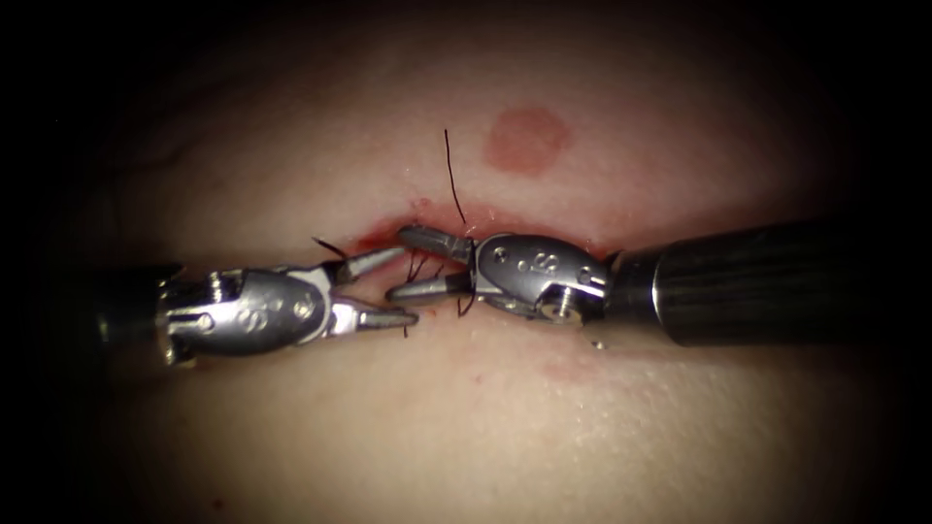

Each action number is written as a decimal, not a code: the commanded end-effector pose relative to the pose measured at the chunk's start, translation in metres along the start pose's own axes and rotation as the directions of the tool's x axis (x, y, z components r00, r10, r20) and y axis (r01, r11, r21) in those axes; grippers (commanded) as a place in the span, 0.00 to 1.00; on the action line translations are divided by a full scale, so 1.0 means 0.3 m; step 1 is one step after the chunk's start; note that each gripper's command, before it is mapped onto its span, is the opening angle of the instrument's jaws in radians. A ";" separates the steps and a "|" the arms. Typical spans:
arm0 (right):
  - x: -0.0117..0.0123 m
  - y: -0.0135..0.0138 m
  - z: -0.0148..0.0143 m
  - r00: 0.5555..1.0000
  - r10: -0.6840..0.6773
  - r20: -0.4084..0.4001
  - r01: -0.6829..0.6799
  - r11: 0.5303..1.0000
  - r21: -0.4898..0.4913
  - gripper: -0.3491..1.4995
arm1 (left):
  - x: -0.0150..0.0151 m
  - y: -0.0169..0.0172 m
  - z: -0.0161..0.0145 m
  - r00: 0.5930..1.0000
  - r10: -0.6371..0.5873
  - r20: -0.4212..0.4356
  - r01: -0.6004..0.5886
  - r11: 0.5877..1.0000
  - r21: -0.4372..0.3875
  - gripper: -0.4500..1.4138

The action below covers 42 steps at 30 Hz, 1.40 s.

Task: Wound Closure
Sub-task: Mistakenly testing the left gripper

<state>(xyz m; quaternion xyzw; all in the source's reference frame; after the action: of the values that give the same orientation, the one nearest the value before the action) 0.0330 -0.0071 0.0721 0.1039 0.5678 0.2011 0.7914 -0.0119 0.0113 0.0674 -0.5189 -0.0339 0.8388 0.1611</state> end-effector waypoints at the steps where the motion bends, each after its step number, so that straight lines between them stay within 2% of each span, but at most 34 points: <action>1: -0.0020 -0.0007 0.0024 1.000 0.002 0.000 -0.002 1.000 0.002 0.63 | -0.002 0.000 0.002 0.999 -0.035 -0.030 0.034 0.999 -0.038 0.63; 2: -0.0021 -0.0005 0.0024 1.000 0.002 0.003 -0.002 1.000 0.002 0.63 | -0.002 -0.001 0.001 0.997 -0.053 -0.055 0.050 0.997 -0.054 0.64; 7: -0.0019 -0.0007 0.0026 1.000 0.002 0.003 -0.002 1.000 0.002 0.63 | -0.002 -0.001 0.000 0.987 -0.092 -0.129 0.088 0.996 -0.034 0.66; 14: -0.0018 -0.0011 0.0024 1.000 0.001 0.003 -0.001 1.000 0.003 0.64 | -0.001 -0.002 0.000 0.987 -0.094 -0.133 0.091 0.996 -0.025 0.66; 17: -0.0019 -0.0009 0.0026 1.000 0.001 0.003 -0.001 1.000 0.002 0.64 | -0.001 -0.002 0.000 0.992 -0.041 -0.123 0.042 0.999 0.010 0.66; 18: -0.0020 -0.0008 0.0026 1.000 0.002 0.003 -0.002 1.000 0.002 0.64 | -0.001 -0.002 0.000 0.992 -0.041 -0.116 0.041 0.999 0.004 0.60; 21: -0.0019 -0.0010 0.0027 1.000 0.001 0.003 -0.001 1.000 0.002 0.64 | -0.002 -0.001 -0.004 0.992 0.036 -0.125 -0.041 0.998 -0.042 0.14; 22: -0.0019 -0.0010 0.0027 1.000 0.001 0.003 -0.001 1.000 0.002 0.64 | -0.002 0.000 -0.005 0.990 0.053 -0.129 -0.060 0.997 -0.046 0.05; 29: -0.0019 -0.0010 0.0028 1.000 0.001 0.003 -0.001 1.000 0.001 0.64 | 0.001 0.001 -0.010 0.989 0.066 -0.134 -0.077 0.994 -0.077 0.05; 42: -0.0018 -0.0015 0.0025 1.000 0.001 0.002 -0.001 1.000 0.003 0.64 | 0.000 0.000 -0.009 0.979 0.117 -0.164 -0.136 0.984 -0.115 0.05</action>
<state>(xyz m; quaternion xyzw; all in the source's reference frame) 0.0331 -0.0073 0.0721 0.1041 0.5667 0.2009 0.7923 -0.0091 0.0114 0.0654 -0.5933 -0.0412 0.8002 0.0779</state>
